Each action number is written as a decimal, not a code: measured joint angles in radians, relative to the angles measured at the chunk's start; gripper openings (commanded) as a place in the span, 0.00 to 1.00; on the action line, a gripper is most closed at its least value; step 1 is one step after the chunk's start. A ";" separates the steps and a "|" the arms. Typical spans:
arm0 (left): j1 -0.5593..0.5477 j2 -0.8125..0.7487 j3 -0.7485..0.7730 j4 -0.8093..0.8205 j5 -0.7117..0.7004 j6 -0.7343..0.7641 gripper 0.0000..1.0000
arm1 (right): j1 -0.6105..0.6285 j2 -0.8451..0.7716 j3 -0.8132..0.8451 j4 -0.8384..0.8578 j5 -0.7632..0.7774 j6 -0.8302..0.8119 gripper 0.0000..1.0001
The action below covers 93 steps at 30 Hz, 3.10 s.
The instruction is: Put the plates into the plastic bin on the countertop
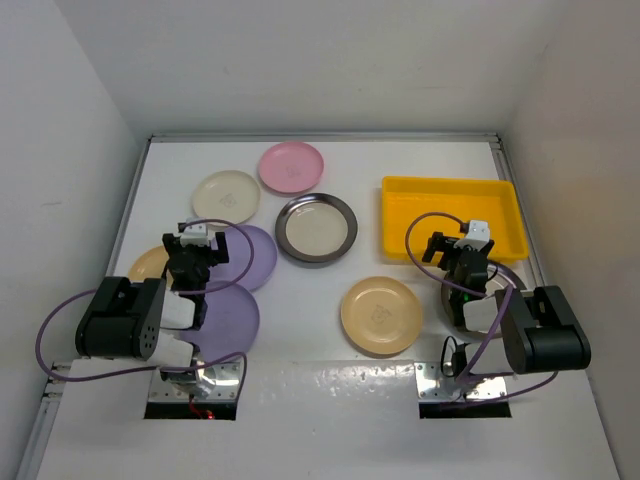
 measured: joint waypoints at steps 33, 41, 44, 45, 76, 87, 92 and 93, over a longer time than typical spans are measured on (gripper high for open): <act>-0.103 -0.089 1.017 -1.568 0.462 0.177 0.83 | -0.698 -0.605 0.601 -2.065 0.018 0.528 0.81; -0.138 -0.091 1.026 -1.631 0.500 0.176 0.73 | -0.729 -0.709 0.452 -2.137 0.183 0.798 0.72; -0.138 -0.096 1.029 -1.643 0.500 0.172 0.78 | -0.729 -0.706 0.373 -2.080 0.193 0.838 0.74; -0.138 -0.098 1.030 -1.645 0.500 0.169 0.79 | -0.730 -0.704 0.349 -2.068 0.187 0.842 0.74; -0.138 -0.108 1.031 -1.653 0.507 0.154 0.81 | -0.777 -0.790 0.198 -1.715 0.021 0.985 0.00; -0.138 -0.111 1.031 -1.653 0.523 0.154 0.81 | -0.788 -0.816 0.603 -2.012 0.224 0.868 0.00; -0.138 -0.111 1.031 -1.653 0.528 0.154 0.80 | -0.773 -0.805 0.685 -2.013 0.199 0.790 0.00; -0.138 -0.111 1.031 -1.653 0.529 0.154 0.80 | -0.769 -0.800 0.705 -2.012 0.178 0.773 0.00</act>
